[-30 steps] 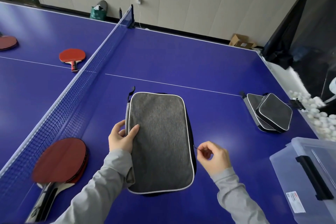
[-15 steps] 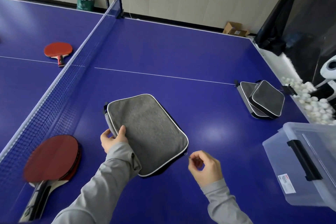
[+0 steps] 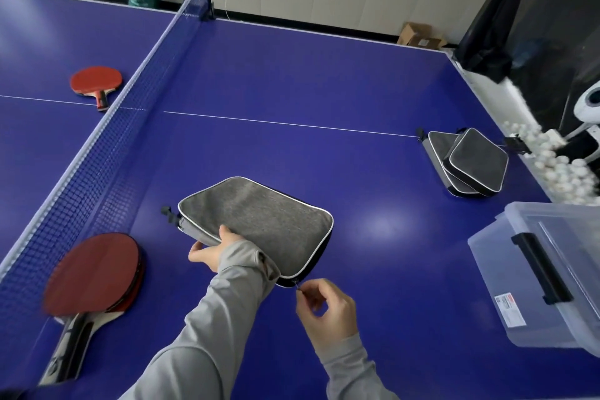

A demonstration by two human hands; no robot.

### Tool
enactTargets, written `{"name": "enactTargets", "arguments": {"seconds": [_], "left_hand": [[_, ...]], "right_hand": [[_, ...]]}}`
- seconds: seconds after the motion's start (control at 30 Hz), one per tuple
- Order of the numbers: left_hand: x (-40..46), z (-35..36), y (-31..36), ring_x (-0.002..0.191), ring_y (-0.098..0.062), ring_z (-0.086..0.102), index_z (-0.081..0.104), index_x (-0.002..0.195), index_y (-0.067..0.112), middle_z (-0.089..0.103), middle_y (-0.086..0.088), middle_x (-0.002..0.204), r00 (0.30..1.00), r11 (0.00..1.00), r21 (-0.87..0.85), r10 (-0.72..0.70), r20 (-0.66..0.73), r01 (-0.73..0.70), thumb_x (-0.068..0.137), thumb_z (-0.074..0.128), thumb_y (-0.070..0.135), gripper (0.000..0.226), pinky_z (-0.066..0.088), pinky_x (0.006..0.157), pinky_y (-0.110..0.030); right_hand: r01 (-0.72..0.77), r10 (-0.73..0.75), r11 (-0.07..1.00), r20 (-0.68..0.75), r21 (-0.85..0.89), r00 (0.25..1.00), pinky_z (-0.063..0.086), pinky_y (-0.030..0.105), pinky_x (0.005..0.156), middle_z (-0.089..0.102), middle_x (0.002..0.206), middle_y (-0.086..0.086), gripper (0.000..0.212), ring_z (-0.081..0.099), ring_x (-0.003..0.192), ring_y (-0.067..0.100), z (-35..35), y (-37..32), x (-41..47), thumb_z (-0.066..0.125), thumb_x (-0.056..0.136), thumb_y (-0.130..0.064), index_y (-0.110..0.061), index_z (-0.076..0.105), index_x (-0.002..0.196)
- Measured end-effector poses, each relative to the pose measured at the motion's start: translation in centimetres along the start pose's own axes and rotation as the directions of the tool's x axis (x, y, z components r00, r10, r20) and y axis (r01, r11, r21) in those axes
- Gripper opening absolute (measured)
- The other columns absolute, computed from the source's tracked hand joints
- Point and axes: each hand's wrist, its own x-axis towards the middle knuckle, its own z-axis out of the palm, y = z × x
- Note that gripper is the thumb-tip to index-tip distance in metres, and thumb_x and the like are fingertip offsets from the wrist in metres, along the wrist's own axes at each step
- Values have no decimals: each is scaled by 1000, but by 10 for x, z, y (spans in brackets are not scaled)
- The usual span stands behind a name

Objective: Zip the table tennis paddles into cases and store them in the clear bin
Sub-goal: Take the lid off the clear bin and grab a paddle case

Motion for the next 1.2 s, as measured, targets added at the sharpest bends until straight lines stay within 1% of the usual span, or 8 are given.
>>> {"name": "enactTargets", "arguments": {"seconds": [0.43, 0.57, 0.7, 0.83, 0.93, 1.0, 1.07, 1.2], "left_hand": [[-10, -6, -1, 78, -25, 49, 35, 126, 15, 51, -9, 94, 995, 999, 34, 23, 98, -26, 82, 65, 22, 53, 33, 78, -27], [7, -16, 2, 78, -22, 49, 37, 127, 13, 49, 0, 88, 971, 989, 89, 98, 216, -119, 81, 67, 22, 56, 34, 79, -26], [21, -32, 2, 64, -13, 54, 42, 122, 17, 55, 0, 78, 871, 963, 133, 149, 468, -236, 81, 70, 19, 49, 42, 61, -23], [23, -46, -6, 64, -15, 64, 49, 110, 28, 67, -1, 83, 727, 964, 169, 34, 686, -204, 81, 71, 21, 37, 50, 54, -26], [22, -50, -14, 68, -17, 65, 53, 116, 24, 67, -5, 86, 664, 957, 216, -34, 747, -195, 82, 69, 27, 37, 51, 54, -26], [21, -49, -18, 72, -17, 65, 53, 119, 21, 67, -6, 89, 651, 952, 238, -57, 757, -194, 83, 67, 30, 39, 52, 56, -26], [15, -46, -21, 76, -16, 65, 52, 122, 20, 67, -4, 93, 651, 939, 260, -52, 757, -227, 85, 65, 29, 41, 52, 60, -24], [-3, -36, -30, 117, -25, 48, 28, 143, 17, 41, -8, 137, 672, 819, 383, 6, 740, -428, 85, 66, 27, 71, 41, 100, -40]], "right_hand": [[94, -95, 995, 22, 29, 995, 46, 18, 50, 64, 61, 0, 7, 53, 55, 8, 14, -1, -2, 74, 71, -3, -8, 68, 71], [-54, 48, 989, 47, 134, 998, 47, 17, 55, 65, 65, -10, 9, 56, 58, 3, -8, 13, 0, 73, 75, -25, -19, 67, 72], [-352, 414, 879, -147, 323, 898, 51, 34, 69, 69, 79, 2, 21, 63, 73, 20, -41, 42, 26, 64, 85, -11, -30, 62, 79], [-633, 624, 634, 189, 445, 758, 50, 32, 66, 63, 99, 10, 17, 61, 85, 25, -63, 56, 52, 50, 94, -15, -12, 59, 108], [-748, 561, 406, 503, 524, 657, 52, 27, 66, 70, 97, 7, 31, 66, 86, 19, -65, 48, 48, 49, 91, -24, -5, 62, 111], [-739, 486, 333, 565, 586, 667, 54, 24, 69, 72, 99, 7, 32, 67, 90, 19, -64, 40, 42, 51, 85, -24, -6, 64, 109], [-677, 449, 376, 514, 633, 730, 54, 24, 73, 72, 94, 5, 24, 67, 87, 15, -62, 35, 38, 52, 85, -13, -9, 63, 105], [-469, 391, 797, 268, 379, 881, 45, 10, 73, 64, 91, 3, 21, 59, 75, -4, -59, 25, 35, 53, 89, 2, -15, 57, 100]]}}
